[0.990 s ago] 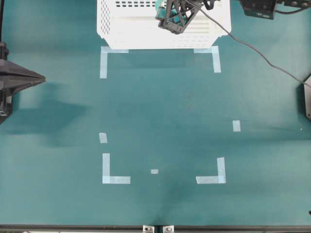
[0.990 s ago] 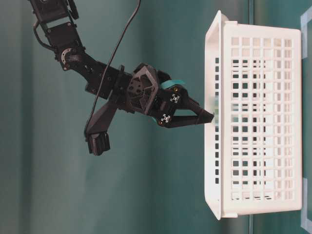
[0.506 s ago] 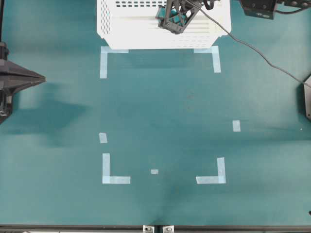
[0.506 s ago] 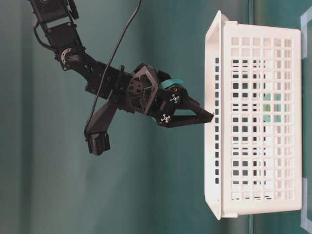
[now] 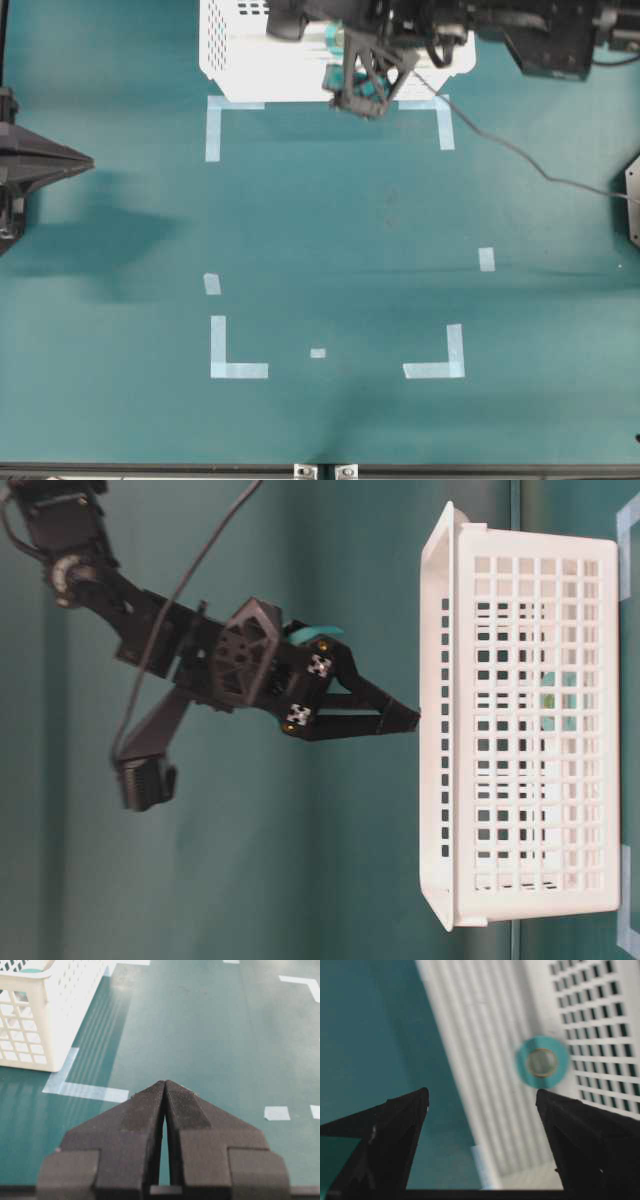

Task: Put the tape into the white basket.

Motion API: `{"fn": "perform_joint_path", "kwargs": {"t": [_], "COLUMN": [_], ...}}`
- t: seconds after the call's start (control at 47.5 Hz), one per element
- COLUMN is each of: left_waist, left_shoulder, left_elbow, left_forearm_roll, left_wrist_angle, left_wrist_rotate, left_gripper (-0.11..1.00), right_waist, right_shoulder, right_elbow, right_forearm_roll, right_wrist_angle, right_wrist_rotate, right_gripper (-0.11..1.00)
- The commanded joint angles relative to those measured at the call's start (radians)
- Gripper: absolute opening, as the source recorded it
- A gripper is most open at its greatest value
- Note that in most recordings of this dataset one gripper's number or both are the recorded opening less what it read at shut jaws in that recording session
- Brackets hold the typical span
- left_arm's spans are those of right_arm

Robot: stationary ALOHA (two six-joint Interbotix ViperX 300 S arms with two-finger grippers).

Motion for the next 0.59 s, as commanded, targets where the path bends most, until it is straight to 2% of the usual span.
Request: {"fn": "perform_joint_path", "kwargs": {"t": [0.0, 0.274, 0.464, 0.569], "left_waist": [0.005, 0.005, 0.005, 0.005], "left_shoulder": [0.009, 0.009, 0.009, 0.009], "left_elbow": [-0.012, -0.012, -0.012, -0.012], "left_forearm_roll": [0.002, 0.002, 0.002, 0.002], "left_wrist_angle": [-0.006, -0.006, -0.006, -0.006], "left_wrist_rotate": [0.0, 0.0, 0.0, 0.0], "left_gripper": [-0.11, -0.11, -0.11, -0.11], "right_waist": [0.038, 0.16, 0.222, 0.249], "right_shoulder": [-0.043, -0.054, -0.055, -0.054], "right_elbow": [-0.021, -0.018, -0.003, 0.029], "right_forearm_roll": [0.003, 0.038, 0.106, 0.124], "right_wrist_angle": [0.005, -0.003, -0.028, -0.095], "right_wrist_rotate": [0.006, 0.029, 0.031, 0.031], "right_gripper": [0.92, 0.92, 0.92, 0.92]}}
